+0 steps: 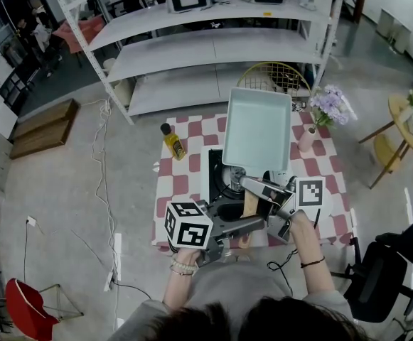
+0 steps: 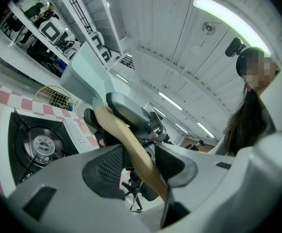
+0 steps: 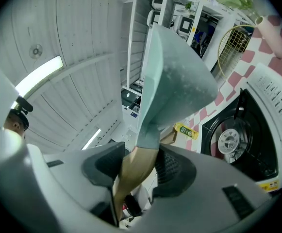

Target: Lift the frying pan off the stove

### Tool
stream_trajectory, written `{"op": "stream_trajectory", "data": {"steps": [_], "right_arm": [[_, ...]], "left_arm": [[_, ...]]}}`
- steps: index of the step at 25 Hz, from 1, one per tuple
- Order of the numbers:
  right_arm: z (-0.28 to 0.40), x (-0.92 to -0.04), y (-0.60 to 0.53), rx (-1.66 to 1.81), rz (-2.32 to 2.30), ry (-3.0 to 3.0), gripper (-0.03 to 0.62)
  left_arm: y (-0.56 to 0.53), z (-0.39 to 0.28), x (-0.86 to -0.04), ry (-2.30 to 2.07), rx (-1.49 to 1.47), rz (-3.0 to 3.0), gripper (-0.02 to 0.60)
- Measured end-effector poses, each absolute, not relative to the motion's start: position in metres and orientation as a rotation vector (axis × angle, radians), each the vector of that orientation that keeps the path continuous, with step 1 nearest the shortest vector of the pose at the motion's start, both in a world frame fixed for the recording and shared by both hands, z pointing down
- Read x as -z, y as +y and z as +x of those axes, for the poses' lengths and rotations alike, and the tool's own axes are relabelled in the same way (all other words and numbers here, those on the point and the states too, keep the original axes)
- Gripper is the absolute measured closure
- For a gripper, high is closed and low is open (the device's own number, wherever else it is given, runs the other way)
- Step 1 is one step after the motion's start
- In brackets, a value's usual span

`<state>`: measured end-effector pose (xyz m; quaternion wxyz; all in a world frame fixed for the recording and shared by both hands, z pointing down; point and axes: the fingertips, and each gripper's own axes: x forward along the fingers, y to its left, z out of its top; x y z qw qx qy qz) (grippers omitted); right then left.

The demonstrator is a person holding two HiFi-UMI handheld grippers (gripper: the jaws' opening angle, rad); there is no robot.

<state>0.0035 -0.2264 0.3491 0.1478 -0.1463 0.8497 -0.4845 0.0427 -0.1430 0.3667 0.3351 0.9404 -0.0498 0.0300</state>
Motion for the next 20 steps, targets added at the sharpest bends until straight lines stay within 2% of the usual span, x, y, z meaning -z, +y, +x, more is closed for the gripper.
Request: {"op": "stream_trajectory", "data": {"steps": [20], "right_arm": [[0.015,-0.316,-0.223,1.282,-0.418,2.471,0.398]], "left_arm": [[-0.140,0.050,-0.340,-0.093,-0.069,2.540,0.373]]}}
